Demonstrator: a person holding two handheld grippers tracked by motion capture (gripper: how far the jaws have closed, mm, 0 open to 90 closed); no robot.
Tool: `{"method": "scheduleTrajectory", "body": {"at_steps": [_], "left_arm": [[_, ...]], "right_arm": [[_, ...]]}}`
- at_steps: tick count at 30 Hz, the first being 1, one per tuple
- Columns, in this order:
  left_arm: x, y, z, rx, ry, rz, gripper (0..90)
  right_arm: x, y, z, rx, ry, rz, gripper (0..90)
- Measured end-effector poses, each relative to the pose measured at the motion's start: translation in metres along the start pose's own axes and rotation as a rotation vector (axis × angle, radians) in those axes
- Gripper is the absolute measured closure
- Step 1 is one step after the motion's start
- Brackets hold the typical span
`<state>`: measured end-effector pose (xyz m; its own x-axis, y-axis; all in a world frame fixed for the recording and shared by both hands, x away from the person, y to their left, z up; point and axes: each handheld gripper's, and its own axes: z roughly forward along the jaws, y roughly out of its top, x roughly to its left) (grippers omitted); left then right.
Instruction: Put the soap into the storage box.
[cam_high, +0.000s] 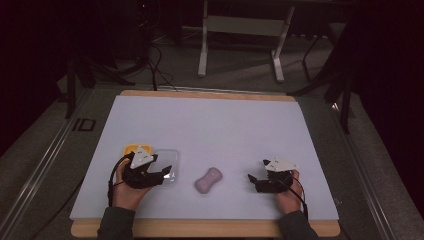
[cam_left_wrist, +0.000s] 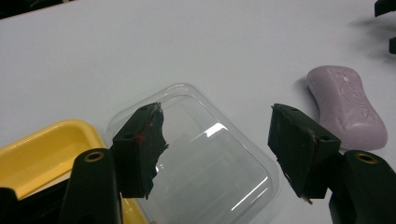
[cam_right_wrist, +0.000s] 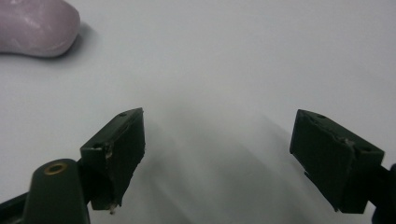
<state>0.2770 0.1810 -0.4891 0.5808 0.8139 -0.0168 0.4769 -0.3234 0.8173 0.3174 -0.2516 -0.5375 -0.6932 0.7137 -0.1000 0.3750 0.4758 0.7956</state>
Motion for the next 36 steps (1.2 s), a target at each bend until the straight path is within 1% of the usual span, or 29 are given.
{"method": "scheduleTrajectory", "body": {"at_steps": [1,2,3,4,5,6,8,10,12,18,21,26,27,29,32,36], "left_arm": [[0.000,0.000,0.000,0.002,0.001,0.002,35.9],[-0.001,0.000,0.001,-0.001,0.000,0.003,35.9],[-0.001,-0.001,0.002,-0.004,0.000,-0.001,35.8],[0.000,-0.001,0.004,-0.001,-0.003,-0.006,35.8],[-0.001,-0.001,0.006,0.008,-0.007,-0.005,35.7],[-0.003,-0.001,0.009,0.029,-0.004,0.003,35.6],[-0.004,-0.001,0.010,0.033,-0.006,0.005,36.6],[-0.007,-0.001,0.010,0.039,-0.013,0.009,36.9],[-0.010,0.000,0.010,0.045,-0.007,0.012,37.1],[-0.015,0.002,0.010,0.044,-0.041,0.005,36.2],[-0.016,0.005,0.011,0.050,-0.033,0.008,35.6],[-0.017,0.010,0.011,0.050,-0.034,0.006,35.8],[-0.017,0.010,0.011,0.054,-0.037,0.012,35.8],[-0.018,0.012,0.011,0.059,-0.029,0.017,35.8],[-0.019,0.014,0.013,0.056,-0.042,0.016,35.6],[-0.022,0.018,0.016,0.075,-0.044,0.031,35.8]], "right_arm": [[-0.002,-0.001,-0.001,-0.012,0.002,0.022,17.6],[-0.003,-0.001,-0.002,-0.024,0.003,0.031,17.7],[-0.004,-0.002,-0.003,-0.035,0.007,0.034,18.3],[-0.004,-0.002,-0.003,-0.035,0.007,0.034,18.3],[-0.003,-0.002,-0.004,-0.047,0.004,0.037,20.2],[-0.003,-0.003,-0.006,-0.061,-0.003,0.035,21.0],[-0.003,-0.003,-0.006,-0.070,-0.002,0.036,20.9],[-0.003,-0.003,-0.006,-0.069,-0.001,0.042,20.9],[-0.004,-0.003,-0.006,-0.068,-0.007,0.049,20.5],[-0.004,-0.003,-0.007,-0.072,-0.006,0.053,20.3],[-0.005,-0.003,-0.007,-0.072,-0.006,0.059,20.1],[-0.006,-0.004,-0.007,-0.080,-0.005,0.064,20.1],[-0.005,-0.004,-0.007,-0.079,-0.005,0.064,20.1],[-0.005,-0.004,-0.008,-0.079,-0.008,0.060,20.1],[-0.005,-0.004,-0.008,-0.086,-0.017,0.062,20.1],[-0.005,-0.005,-0.009,-0.096,-0.020,0.070,20.1]]}}
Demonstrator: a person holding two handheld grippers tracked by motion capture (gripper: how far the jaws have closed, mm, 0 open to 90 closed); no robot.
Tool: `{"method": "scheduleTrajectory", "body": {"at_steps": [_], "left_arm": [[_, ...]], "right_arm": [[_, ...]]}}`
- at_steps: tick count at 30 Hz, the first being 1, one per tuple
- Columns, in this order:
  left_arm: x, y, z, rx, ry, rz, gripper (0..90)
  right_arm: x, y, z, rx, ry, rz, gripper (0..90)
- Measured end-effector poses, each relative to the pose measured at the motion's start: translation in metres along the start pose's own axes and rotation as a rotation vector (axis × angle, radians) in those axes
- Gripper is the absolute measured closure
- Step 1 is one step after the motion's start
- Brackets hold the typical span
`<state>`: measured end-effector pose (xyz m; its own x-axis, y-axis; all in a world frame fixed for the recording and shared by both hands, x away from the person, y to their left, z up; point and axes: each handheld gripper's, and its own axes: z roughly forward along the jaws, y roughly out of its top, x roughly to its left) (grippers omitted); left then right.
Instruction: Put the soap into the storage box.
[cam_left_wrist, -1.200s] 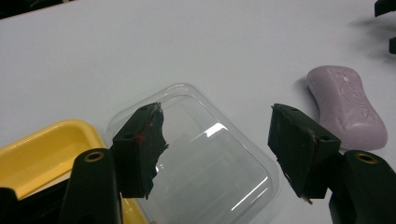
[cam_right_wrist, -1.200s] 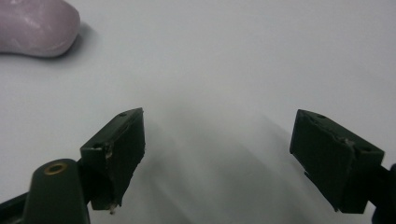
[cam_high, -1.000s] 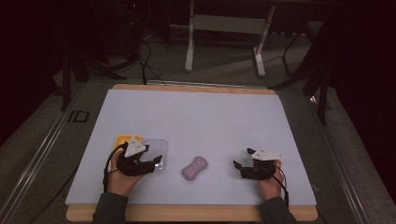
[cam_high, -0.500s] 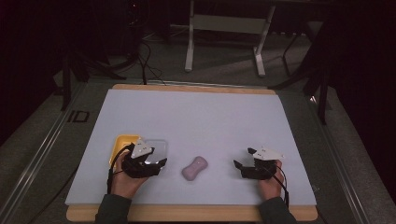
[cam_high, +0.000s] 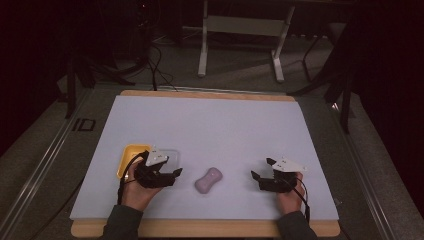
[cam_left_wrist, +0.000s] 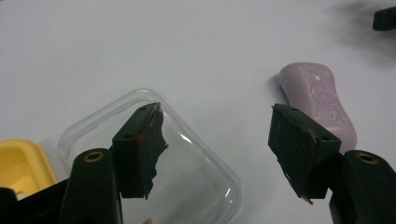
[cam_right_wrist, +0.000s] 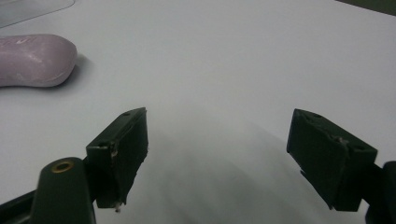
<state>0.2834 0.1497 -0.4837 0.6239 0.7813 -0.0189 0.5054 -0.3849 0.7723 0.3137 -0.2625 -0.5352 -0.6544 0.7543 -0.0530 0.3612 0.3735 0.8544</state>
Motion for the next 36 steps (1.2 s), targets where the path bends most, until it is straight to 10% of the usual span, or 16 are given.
{"method": "scheduleTrajectory", "body": {"at_steps": [36], "left_arm": [[-0.018,0.026,0.019,0.025,-0.082,0.010,38.8]], "right_arm": [[0.000,0.000,-0.001,-0.010,-0.004,0.006,20.1]]}}
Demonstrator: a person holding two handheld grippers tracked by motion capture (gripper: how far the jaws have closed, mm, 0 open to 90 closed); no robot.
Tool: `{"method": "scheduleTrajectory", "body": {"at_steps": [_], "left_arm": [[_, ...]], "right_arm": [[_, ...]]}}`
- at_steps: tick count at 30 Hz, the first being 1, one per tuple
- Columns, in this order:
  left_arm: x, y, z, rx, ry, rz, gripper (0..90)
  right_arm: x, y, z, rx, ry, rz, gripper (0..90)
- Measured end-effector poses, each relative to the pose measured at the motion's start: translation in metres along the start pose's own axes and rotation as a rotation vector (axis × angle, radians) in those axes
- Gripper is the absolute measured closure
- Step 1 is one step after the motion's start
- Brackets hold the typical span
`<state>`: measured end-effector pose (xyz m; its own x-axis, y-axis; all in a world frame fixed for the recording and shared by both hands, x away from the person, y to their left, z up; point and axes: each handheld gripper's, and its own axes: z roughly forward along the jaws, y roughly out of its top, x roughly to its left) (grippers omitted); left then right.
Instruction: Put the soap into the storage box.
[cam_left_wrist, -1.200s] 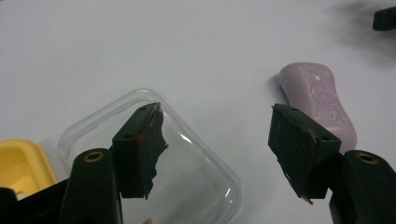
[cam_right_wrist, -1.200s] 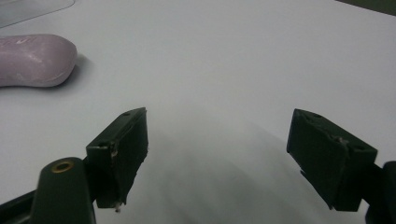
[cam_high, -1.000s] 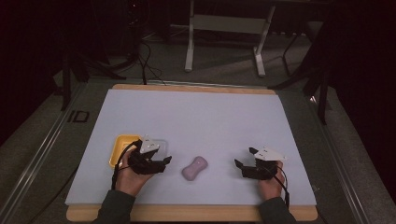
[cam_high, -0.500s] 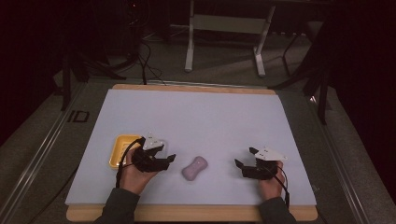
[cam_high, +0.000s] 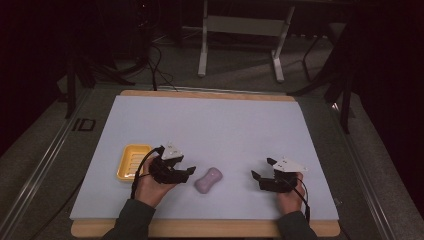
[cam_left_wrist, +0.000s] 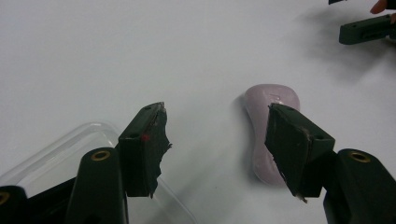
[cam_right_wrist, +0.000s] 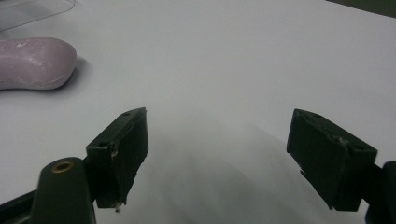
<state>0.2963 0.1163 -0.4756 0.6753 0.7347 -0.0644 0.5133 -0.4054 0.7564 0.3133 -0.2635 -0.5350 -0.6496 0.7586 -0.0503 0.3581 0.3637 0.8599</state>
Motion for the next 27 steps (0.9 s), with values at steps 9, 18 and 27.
{"method": "scheduleTrajectory", "body": {"at_steps": [9,18,27], "left_arm": [[-0.005,0.002,0.008,0.018,-0.019,0.021,38.4],[-0.011,0.002,0.019,0.039,-0.041,0.028,38.3],[-0.018,0.004,0.029,0.077,-0.060,0.037,37.1]], "right_arm": [[0.000,0.000,0.000,0.006,0.002,-0.001,20.2],[0.000,0.000,0.001,0.010,0.004,0.000,20.2],[0.000,0.001,0.001,0.013,0.002,-0.004,20.2]]}}
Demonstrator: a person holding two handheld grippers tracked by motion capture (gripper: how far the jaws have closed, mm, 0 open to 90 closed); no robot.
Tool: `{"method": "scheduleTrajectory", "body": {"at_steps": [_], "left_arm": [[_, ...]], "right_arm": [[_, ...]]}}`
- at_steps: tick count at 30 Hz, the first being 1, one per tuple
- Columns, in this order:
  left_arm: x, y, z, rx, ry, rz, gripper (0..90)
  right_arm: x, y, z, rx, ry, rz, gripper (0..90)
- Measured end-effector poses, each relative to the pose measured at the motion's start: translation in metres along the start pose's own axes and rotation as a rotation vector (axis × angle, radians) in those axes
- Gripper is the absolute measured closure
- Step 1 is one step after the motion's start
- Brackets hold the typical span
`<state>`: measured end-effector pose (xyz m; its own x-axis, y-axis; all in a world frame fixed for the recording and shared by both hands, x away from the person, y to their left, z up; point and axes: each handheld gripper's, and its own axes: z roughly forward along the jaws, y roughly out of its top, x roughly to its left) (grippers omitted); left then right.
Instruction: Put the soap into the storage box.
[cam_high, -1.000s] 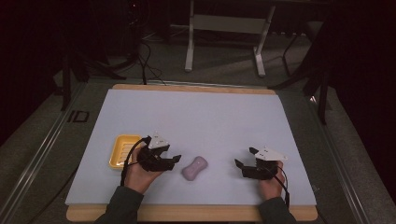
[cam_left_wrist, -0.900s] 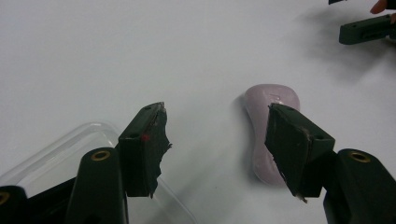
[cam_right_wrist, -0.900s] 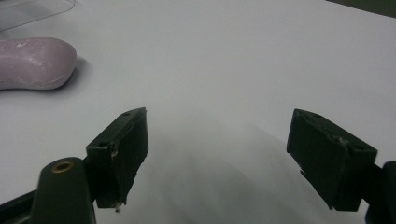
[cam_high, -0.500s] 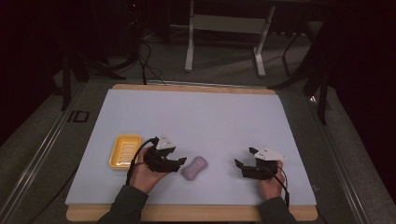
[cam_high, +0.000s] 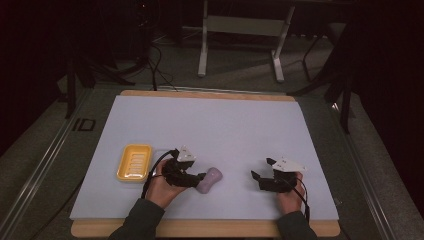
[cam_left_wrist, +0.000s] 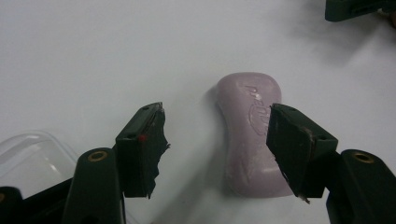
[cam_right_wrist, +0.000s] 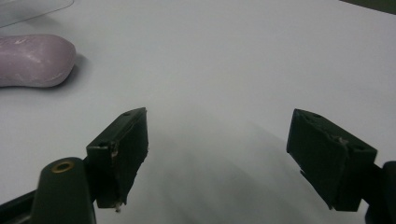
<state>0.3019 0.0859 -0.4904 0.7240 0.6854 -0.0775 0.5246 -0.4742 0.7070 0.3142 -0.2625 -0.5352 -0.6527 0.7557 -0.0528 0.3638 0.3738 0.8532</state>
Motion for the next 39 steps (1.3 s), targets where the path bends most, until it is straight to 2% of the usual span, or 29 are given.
{"method": "scheduleTrajectory", "body": {"at_steps": [11,20,25,39], "left_arm": [[-0.007,0.002,0.009,0.022,-0.034,0.001,34.8],[-0.011,0.003,0.017,0.032,-0.039,0.004,32.0],[-0.015,0.005,0.023,0.052,-0.041,0.026,29.5],[-0.025,0.007,0.042,0.093,-0.040,0.054,25.2]], "right_arm": [[0.000,0.000,0.000,0.002,0.000,-0.003,20.2],[0.000,0.000,0.000,0.001,0.000,-0.003,20.2],[0.000,0.000,0.000,0.002,0.000,-0.004,20.2],[0.001,0.000,0.001,0.005,0.004,-0.007,20.2]]}}
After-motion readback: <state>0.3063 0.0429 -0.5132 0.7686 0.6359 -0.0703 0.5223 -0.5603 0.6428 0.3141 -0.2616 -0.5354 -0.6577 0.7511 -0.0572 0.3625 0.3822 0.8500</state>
